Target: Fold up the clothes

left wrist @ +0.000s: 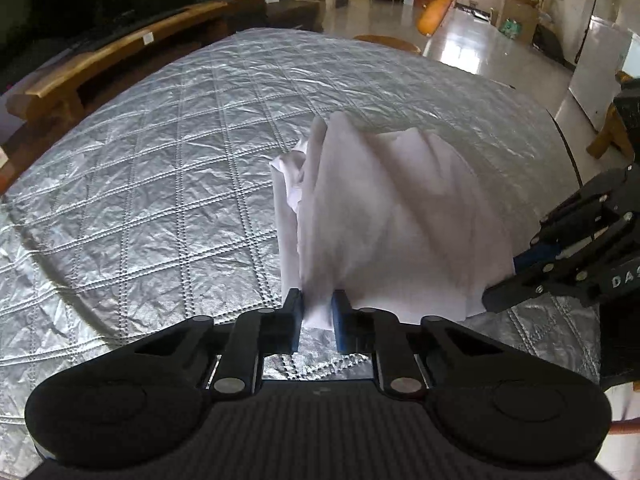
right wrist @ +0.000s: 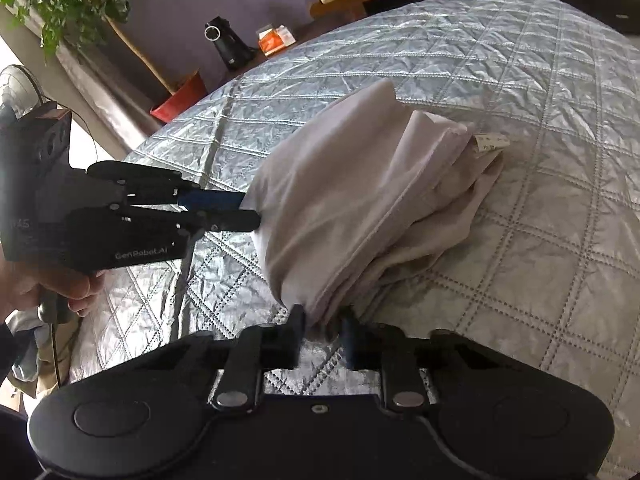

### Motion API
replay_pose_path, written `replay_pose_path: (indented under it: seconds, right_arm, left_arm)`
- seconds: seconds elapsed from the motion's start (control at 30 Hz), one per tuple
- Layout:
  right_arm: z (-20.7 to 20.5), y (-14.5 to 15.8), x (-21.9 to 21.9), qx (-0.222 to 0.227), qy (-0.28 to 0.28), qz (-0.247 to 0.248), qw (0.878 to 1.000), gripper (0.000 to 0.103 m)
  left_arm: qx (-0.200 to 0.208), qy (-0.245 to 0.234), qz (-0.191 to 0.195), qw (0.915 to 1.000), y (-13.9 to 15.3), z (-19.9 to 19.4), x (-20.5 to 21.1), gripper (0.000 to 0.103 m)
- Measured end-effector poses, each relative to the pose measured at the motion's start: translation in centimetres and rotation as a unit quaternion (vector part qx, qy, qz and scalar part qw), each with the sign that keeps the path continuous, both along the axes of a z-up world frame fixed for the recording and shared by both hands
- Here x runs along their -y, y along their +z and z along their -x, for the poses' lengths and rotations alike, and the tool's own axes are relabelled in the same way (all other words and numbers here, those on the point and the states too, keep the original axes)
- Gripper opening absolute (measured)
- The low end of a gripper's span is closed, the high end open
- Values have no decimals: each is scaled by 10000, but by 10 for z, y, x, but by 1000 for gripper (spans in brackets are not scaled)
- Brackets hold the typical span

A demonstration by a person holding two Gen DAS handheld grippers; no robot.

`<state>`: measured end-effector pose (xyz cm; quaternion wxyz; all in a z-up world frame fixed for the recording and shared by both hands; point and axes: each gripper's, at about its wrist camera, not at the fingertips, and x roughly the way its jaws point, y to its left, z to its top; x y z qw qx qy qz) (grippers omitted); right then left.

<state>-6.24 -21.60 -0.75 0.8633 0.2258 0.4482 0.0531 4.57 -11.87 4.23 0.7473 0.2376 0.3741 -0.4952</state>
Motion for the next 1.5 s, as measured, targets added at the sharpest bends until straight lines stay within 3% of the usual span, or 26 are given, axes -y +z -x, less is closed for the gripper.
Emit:
replay_pose_path:
  seconds: [0.13, 0.33, 0.4, 0.53, 0.63, 0.73, 0.77, 0.83, 0.9, 0.97, 1.07, 1.13, 1.23, 1.33, 1.4, 1.5]
  right_arm:
    - [-1, 0, -2, 78, 27, 118, 9999, 10]
    - [3, 3, 6, 149, -158, 119, 9997, 7]
    - [4, 4, 9, 166, -245, 133, 9995, 5]
    - [6, 1, 17, 107, -427, 217, 9988, 1]
    - [12, 11, 21, 525, -520, 75, 9972, 2]
    - [14, 13, 24, 616, -616, -162, 9961, 8]
    - [13, 12, 26, 639, -625, -265, 9957, 8]
    - [15, 19, 26, 907, -631, -226, 9936, 8]
    - [11, 27, 17, 1121, -355, 39, 9931, 15]
    - [6, 34, 7, 1310, -80, 295, 9909, 35]
    - [-5, 39, -4, 1319, 209, 592, 9893, 35]
    - [-17, 35, -8, 1097, 359, 921, 9890, 35]
    - [-33, 21, 3, 815, 184, 1089, 9905, 36]
    - [-41, 14, 16, 696, -128, 1326, 9886, 43]
    - [-39, 19, 19, 795, -409, 1610, 9829, 51]
    - [-36, 28, 29, 1148, -518, 1194, 9848, 55]
  left_arm:
    - [-43, 187, -2, 9998, -3, -7, 2, 3]
    - [123, 716, -24, 9974, -5, -15, 5, 2]
    - [-117, 806, 22, 9967, -6, -22, 2, 2]
    - [-204, 964, 161, 9950, -4, -26, -6, 7]
    - [-81, 1040, 256, 9942, 5, -25, -8, 20]
    - [95, 1194, 512, 9915, 23, -23, -15, 49]
    - [251, 1306, 565, 9895, 29, -22, -17, 51]
    - [173, 1700, 733, 9826, 35, -26, -26, 50]
    - [-58, 1988, 954, 9754, 39, -29, -34, 49]
    - [-141, 1908, 1011, 9763, 40, -24, -31, 50]
    - [-130, 1633, 947, 9819, 37, -13, -18, 53]
    - [-93, 1429, 828, 9862, 32, -4, -8, 54]
    - [14, 1249, 495, 9909, 21, 5, 4, 59]
    - [266, 1515, 75, 9881, 9, 0, 6, 58]
    - [229, 1846, -4, 9825, 5, -9, 1, 53]
    - [109, 2137, 267, 9765, 17, -13, -10, 55]
